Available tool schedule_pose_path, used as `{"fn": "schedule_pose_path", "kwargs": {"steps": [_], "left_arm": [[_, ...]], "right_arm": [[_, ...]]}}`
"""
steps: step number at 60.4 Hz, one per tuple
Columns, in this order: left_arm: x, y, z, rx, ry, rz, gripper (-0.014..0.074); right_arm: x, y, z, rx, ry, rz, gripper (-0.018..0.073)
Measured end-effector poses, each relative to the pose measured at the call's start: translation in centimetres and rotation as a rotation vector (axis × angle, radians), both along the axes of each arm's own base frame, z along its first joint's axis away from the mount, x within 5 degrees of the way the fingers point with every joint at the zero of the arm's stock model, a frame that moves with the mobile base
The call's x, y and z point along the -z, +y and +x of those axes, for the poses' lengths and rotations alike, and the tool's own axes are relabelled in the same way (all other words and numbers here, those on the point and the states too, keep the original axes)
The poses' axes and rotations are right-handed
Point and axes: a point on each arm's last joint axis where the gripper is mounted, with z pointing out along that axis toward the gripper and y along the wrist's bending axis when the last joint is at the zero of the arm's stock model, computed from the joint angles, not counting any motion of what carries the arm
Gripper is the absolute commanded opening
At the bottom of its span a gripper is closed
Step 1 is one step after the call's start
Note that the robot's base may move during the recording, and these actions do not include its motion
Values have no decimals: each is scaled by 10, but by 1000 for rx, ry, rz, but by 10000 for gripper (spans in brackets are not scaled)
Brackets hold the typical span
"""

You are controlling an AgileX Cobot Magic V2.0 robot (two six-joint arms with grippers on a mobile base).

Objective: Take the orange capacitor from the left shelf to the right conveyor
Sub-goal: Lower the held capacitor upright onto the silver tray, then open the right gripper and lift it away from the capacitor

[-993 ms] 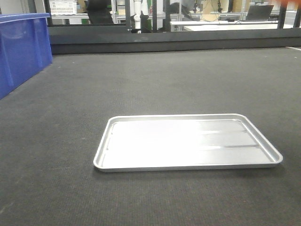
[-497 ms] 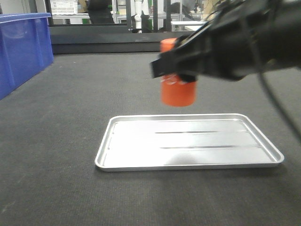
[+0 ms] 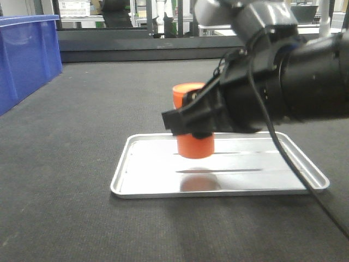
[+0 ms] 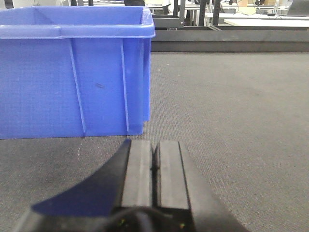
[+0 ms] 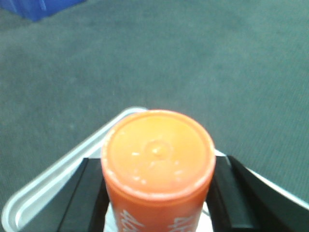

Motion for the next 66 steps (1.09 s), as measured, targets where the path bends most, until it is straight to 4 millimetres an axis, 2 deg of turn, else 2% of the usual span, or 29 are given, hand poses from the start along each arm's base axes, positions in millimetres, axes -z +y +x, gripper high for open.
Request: {"fn": "schedule_pose_path", "kwargs": {"steps": [7,12,18,19,22,26,46,57,62,66], "left_arm": [[0,0,0,0,0,0,-125],[0,0,0,0,0,0,-125],[0,0,0,0,0,0,-125],[0,0,0,0,0,0,-125],[0,0,0,0,0,0,-125],[0,0,0,0,0,0,-125],[0,0,0,0,0,0,-125],[0,0,0,0,0,0,-125],[0,0,0,0,0,0,-125],[0,0,0,0,0,0,-125]], "right_arm": [[6,-4,-4,9,16,-6,61],[6,-5,-4,19,13,3,164],[3,-5,-3,27,-18,29,454],[2,-5,-3,29,-22,33,529],[1,-5,-2,32,-37,45,658],[-1,-5,-1,34,-58,59,628],[-5,-5,-1,38,-89,82,628],[-26,-7,-3,42,-186,157,619],[-43,-11,-7,45,-234,201,542],[-57,-15,-13,44,-269,233,398]]}}
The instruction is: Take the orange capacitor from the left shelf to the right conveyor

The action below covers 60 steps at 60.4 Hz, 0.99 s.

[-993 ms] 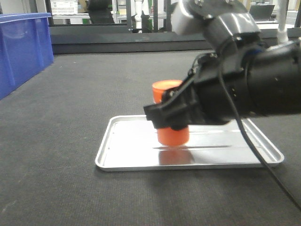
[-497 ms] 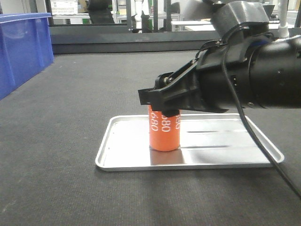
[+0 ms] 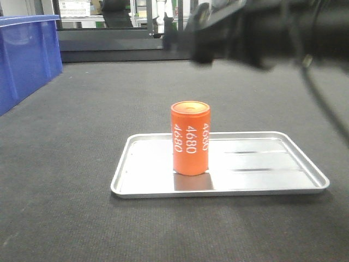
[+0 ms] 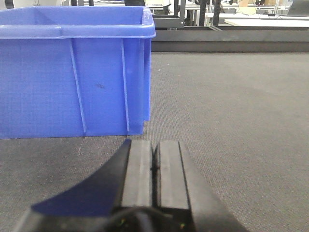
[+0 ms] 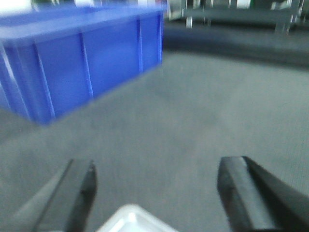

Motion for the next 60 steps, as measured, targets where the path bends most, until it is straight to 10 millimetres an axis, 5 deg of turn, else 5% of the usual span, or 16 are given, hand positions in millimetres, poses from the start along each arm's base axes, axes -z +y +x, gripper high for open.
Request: {"fn": "schedule_pose_path", "kwargs": {"steps": [8,24,46,60], "left_arm": [[0,0,0,0,0,0,-125],[0,0,0,0,0,0,-125],[0,0,0,0,0,0,-125],[0,0,0,0,0,0,-125]], "right_arm": [[-24,-10,-13,-8,-26,31,34],[-53,-27,-36,-22,-56,68,67],[-57,-34,-34,8,-77,76,57],[-68,-83,-21,246,-138,61,57]]}}
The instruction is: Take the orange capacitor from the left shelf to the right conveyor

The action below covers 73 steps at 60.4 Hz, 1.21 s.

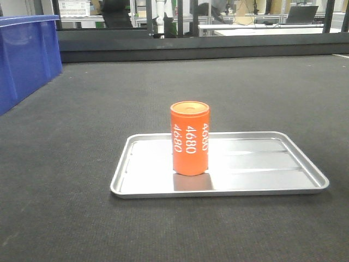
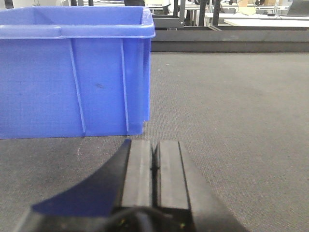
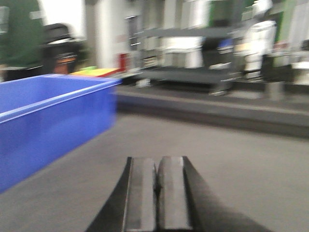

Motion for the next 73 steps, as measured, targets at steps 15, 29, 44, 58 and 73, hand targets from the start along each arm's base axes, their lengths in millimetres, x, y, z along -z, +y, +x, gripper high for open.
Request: {"fn": "schedule_pose_path", "kwargs": {"steps": [15,29,44,58,73], "left_arm": [[0,0,0,0,0,0,-125],[0,0,0,0,0,0,-125],[0,0,0,0,0,0,-125],[0,0,0,0,0,0,-125],[0,0,0,0,0,0,-125]], "right_arm": [[-24,-58,-35,242,-7,17,57],[-29,-67,-86,241,38,-4,57],[-22,-71,-140,227,-43,-19,57],[29,-74,-149,249,-96,-9,57],[76,-75,-136,289,-25,-25,57]]}}
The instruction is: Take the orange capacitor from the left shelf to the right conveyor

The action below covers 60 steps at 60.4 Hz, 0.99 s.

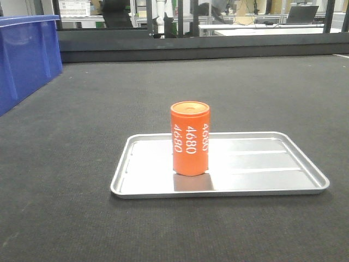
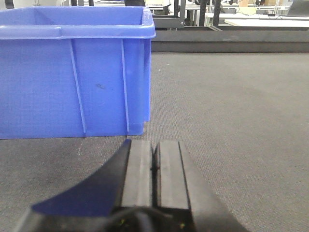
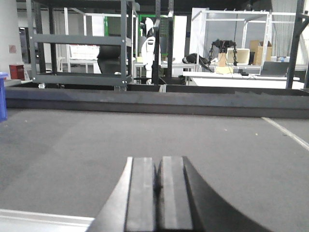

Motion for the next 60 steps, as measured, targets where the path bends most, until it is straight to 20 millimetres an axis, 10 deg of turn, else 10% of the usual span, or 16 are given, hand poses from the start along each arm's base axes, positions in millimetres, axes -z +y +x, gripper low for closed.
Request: {"fn": "schedule_pose_path", "kwargs": {"steps": [60], "left_arm": [[0,0,0,0,0,0,-125]], "right_arm": [[16,0,3,-5,-80,50,57]]}}
